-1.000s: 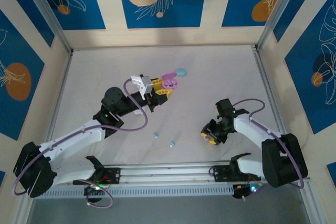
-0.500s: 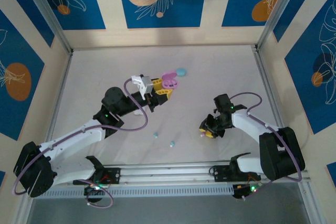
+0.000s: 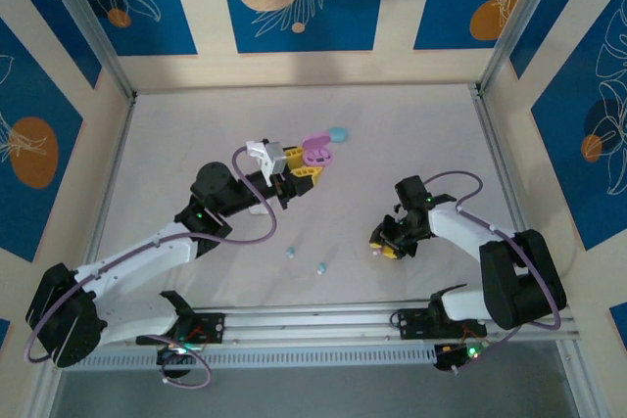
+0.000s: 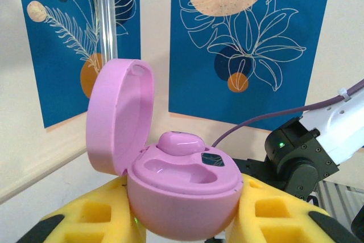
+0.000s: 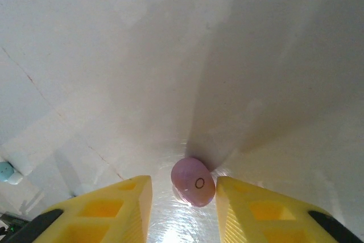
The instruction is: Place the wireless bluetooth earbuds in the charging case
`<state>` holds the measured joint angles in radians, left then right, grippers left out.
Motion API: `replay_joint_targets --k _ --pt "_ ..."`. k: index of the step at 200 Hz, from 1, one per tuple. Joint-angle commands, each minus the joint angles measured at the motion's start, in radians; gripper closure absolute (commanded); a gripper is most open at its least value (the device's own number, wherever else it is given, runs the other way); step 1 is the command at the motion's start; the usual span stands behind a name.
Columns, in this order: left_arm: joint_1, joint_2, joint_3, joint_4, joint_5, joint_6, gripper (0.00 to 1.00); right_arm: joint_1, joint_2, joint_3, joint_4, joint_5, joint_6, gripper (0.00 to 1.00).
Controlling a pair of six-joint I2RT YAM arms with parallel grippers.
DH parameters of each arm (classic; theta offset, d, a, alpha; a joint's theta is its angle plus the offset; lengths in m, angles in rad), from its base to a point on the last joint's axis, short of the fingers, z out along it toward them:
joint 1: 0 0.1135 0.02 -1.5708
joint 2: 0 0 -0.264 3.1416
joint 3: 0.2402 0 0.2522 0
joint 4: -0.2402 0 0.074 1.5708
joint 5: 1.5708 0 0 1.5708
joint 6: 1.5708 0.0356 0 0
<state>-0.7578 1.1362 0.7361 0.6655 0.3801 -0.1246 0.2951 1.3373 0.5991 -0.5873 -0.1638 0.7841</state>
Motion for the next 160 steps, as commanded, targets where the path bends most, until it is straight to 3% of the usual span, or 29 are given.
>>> replay_joint_targets --k 1,123,160 --pt "-0.014 -0.002 0.016 0.026 -0.01 -0.005 0.78 0.006 0.02 0.026 0.0 -0.014 -0.034 0.66" --pt "-0.015 -0.01 0.017 0.016 -0.015 -0.007 0.78 0.042 0.082 0.06 0.042 -0.02 -0.078 0.75" --pt "-0.015 -0.008 0.017 0.017 -0.015 -0.009 0.78 0.059 0.099 0.074 0.044 -0.017 -0.086 0.73"
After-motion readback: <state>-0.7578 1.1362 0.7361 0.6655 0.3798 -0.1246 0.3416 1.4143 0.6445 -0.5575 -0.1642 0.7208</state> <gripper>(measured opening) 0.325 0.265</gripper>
